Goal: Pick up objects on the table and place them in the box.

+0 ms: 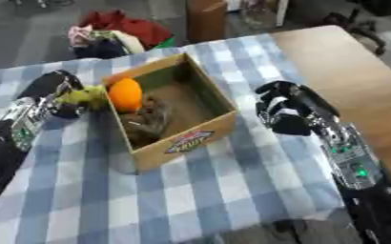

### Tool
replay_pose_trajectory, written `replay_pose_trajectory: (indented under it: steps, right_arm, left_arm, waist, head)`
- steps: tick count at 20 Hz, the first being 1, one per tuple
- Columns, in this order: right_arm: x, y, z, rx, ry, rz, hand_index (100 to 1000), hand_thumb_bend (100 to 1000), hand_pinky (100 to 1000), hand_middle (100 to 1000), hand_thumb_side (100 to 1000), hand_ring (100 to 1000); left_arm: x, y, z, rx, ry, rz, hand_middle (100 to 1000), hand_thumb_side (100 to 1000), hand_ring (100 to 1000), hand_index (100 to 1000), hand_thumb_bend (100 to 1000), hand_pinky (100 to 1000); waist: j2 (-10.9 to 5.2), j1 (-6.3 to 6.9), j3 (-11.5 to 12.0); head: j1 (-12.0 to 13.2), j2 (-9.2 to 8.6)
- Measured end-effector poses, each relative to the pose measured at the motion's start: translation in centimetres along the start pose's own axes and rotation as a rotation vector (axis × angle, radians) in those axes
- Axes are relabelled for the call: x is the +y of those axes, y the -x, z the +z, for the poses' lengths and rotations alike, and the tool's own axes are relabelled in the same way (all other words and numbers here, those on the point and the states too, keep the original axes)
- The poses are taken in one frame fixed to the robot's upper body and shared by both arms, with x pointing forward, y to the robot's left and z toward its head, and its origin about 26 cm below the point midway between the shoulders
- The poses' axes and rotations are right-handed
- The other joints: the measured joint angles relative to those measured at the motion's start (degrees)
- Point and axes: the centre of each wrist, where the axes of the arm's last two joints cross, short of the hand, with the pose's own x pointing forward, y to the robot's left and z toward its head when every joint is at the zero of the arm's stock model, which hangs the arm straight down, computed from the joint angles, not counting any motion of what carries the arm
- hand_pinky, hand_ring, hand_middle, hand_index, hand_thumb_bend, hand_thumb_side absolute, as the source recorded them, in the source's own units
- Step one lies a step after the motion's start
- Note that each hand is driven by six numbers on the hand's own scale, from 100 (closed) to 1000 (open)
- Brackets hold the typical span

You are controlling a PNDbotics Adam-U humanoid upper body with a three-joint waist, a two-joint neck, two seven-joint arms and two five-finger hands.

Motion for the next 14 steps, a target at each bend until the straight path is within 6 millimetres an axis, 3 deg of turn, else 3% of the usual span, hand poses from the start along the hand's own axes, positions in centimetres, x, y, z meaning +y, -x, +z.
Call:
replay_pose_trajectory:
  steps: [7, 14]
  right_arm:
    - [-0.1, 0.0, 0.0, 0.001, 0.003, -0.001, 757, 100, 578, 482, 161, 786]
    - [-0.1, 0.0, 0.0, -0.001, 0.002, -0.001, 758, 100, 579, 482, 161, 787]
  left_arm:
    - [2.7, -1.7, -0.3, -0.017, -0.247, 0.136, 391, 100, 451, 472, 159, 619]
    - [6.8, -6.7, 0.2, -0.296, -0.271, 0.220, 436, 100, 492, 514, 156, 646]
  waist:
    - [-0.04, 0.13, 0.18]
    - [-0.10, 0.20, 0.06]
  head:
    - [-0.03, -0.25]
    - [0.03, -0.29]
